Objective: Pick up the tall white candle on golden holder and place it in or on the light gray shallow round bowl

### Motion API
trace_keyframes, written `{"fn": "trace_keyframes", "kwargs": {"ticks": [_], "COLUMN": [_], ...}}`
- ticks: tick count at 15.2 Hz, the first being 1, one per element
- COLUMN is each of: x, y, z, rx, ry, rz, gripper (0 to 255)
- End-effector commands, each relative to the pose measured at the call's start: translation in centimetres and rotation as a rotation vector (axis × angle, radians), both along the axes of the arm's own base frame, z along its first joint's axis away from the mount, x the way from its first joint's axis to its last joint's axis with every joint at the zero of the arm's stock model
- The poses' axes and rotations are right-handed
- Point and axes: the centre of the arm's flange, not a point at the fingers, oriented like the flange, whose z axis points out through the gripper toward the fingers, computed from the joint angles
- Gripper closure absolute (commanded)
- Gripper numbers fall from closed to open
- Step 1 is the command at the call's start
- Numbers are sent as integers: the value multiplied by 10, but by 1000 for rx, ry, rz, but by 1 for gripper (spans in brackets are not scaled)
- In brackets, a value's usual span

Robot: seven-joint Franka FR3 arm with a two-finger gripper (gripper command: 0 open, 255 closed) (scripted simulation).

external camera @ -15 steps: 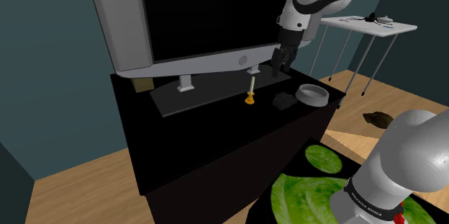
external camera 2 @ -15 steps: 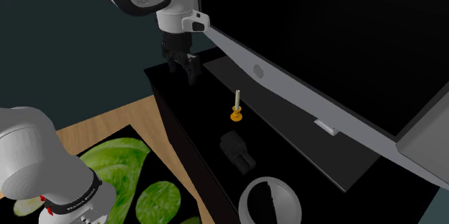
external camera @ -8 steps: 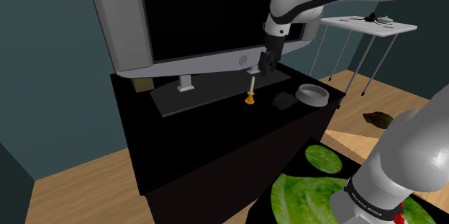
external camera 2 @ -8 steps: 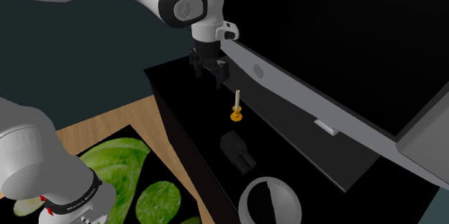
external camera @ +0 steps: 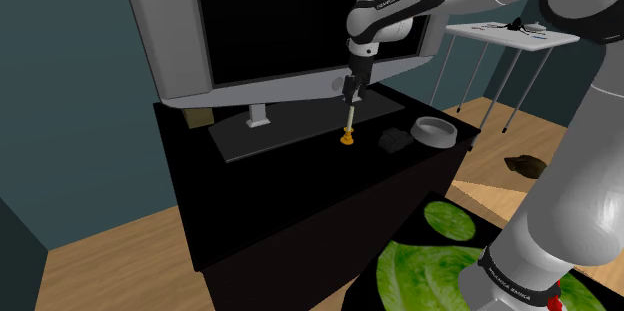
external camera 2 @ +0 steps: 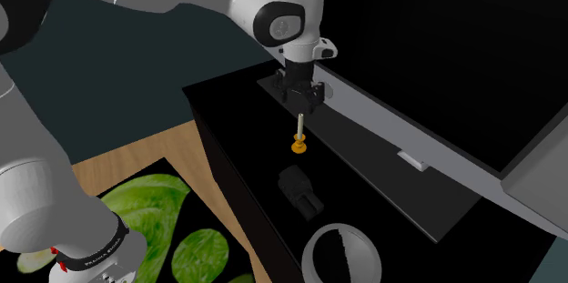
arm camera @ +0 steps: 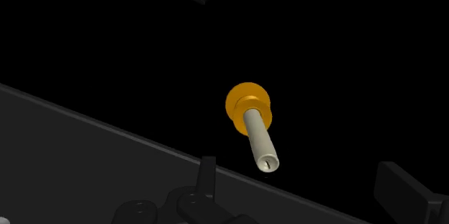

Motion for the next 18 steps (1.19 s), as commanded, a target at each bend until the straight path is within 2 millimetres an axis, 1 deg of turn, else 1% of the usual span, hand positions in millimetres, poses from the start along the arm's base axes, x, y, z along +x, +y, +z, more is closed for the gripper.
{"fn": "trace_keyframes", "kwargs": {"ticks": [1,9,16,17,18], "x": [15,15,15,14,15], "y": [-6,-6,-6,-4,-4], "z": [-10,-50,-50,-51,-50], "rx": [-6,-6,-6,-6,-6], "ry": [-2,-2,-2,-2,-2], "rz": [14,14,14,13,13], "gripper": [0,0,0,255,255]}}
